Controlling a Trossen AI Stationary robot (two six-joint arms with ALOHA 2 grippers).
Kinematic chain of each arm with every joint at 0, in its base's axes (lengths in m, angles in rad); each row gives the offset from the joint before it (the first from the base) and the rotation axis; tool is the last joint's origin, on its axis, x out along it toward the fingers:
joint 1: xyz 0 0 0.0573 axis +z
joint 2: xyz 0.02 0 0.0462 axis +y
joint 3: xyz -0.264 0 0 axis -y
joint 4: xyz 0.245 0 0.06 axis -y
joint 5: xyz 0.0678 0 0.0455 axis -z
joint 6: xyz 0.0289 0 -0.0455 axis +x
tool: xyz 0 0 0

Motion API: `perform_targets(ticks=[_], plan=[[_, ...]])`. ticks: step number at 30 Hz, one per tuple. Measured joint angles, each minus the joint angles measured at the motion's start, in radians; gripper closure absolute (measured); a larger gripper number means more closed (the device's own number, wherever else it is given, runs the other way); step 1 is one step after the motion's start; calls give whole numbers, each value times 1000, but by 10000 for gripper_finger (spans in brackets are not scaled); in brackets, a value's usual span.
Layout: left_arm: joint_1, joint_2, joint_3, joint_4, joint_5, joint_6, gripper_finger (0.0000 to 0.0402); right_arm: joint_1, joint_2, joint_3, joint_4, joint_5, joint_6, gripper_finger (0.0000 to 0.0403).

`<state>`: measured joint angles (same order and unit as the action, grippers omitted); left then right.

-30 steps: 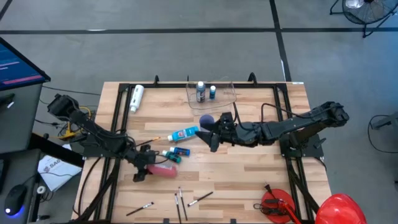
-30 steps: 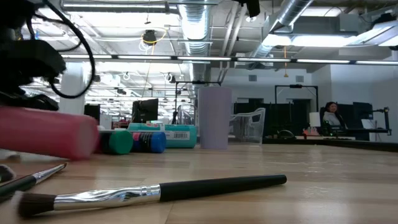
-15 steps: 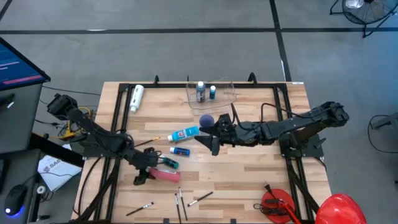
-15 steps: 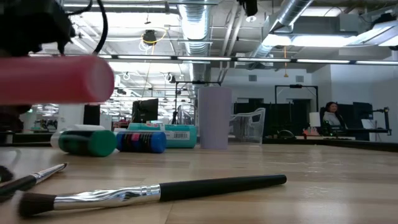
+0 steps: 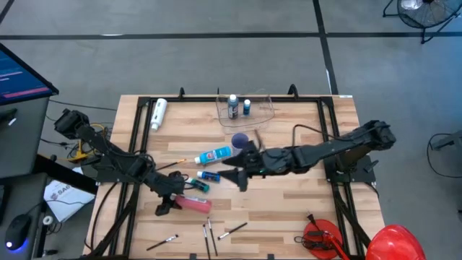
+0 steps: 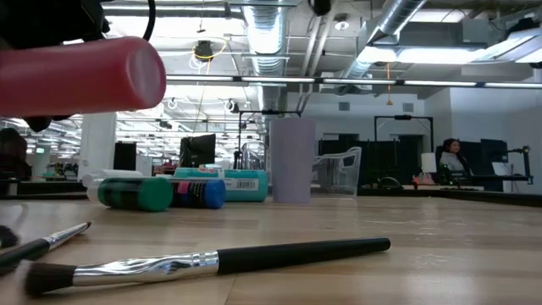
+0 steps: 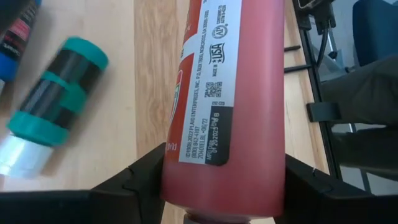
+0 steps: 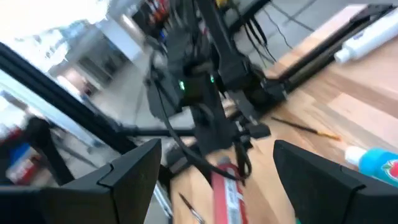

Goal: Pick & Place Paint Supplies
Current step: Put the red paint bottle into the transparent bin

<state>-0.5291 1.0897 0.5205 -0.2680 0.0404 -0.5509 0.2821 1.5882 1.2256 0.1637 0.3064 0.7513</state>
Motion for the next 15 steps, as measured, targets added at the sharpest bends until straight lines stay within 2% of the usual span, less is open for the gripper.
perform_targets(ticks=[3,10,15], plan=[[18,-3,3,0,21,15,191,-1,90,113,-68,-47,-21,101],[39,-4,64,3,36,27,191,-1,240,390,-439,-101,-61,101],[51,-4,87,2,38,55,191,-1,315,522,-542,-160,-82,101]])
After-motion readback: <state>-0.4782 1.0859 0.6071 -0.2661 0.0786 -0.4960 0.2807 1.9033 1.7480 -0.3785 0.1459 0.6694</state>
